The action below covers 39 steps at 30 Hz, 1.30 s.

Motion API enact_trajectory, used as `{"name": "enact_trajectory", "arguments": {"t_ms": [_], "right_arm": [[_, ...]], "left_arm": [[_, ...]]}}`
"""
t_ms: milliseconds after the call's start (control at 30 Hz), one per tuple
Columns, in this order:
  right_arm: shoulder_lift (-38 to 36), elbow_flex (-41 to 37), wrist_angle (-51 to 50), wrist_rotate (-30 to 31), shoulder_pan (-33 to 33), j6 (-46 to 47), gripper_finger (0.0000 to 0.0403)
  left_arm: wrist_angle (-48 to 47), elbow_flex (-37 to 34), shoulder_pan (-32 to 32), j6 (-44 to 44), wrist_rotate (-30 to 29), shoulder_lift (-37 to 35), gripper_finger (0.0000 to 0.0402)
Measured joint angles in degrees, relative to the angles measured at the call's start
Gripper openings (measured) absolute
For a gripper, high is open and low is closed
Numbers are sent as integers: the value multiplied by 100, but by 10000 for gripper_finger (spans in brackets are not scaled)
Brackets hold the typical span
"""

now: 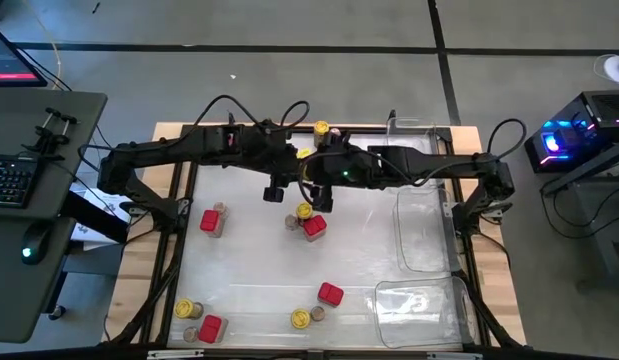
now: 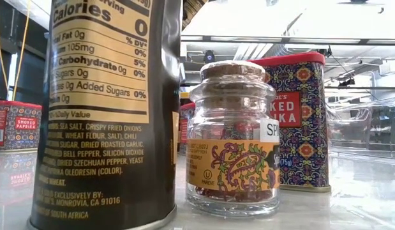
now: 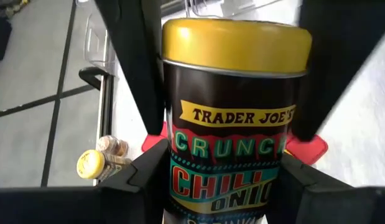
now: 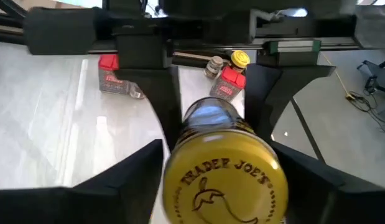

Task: Sort spices by type
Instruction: Put the yellow seasoning bottle into the top transparent bin

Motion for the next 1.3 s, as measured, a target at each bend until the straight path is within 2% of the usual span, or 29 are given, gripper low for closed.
{"name": "enact_trajectory", "arguments": {"t_ms": [67,233,400,667,733,833,900,1033,1133,1300], "right_arm": [[0,0,-9,23,0,-26,215],[-7,0,-68,27,-2,-93,215],[-22,0,-71,151,0,-161,215],[-29,-11,-674,172,-79,-113,215],[-66,-12,-1037,212,-151,-39,215],[-168,-13,-1824,278,-347,207,215],[-248,-17,-2368,333,-555,467,215],[-629,-317,-2942,432,-1060,940,215],[-1120,-901,-3237,451,-1543,1527,215],[-2192,-2283,-3532,448,-2610,3123,215]], "left_arm": [[15,0,0,-17,-3,0,175],[58,-2,-1,-15,-43,0,177],[28,-2,-28,-4,-133,-18,201],[-1005,0,6,172,-527,-178,237],[-1350,0,98,-23,-407,-251,238],[-1489,-154,389,-539,201,-523,238],[-1277,-486,584,-881,604,-822,238],[-41,-1590,785,-1576,937,-1714,238],[877,-2526,695,-2117,1006,-2389,238],[2187,-3848,359,-3076,1005,-3234,239]]}}
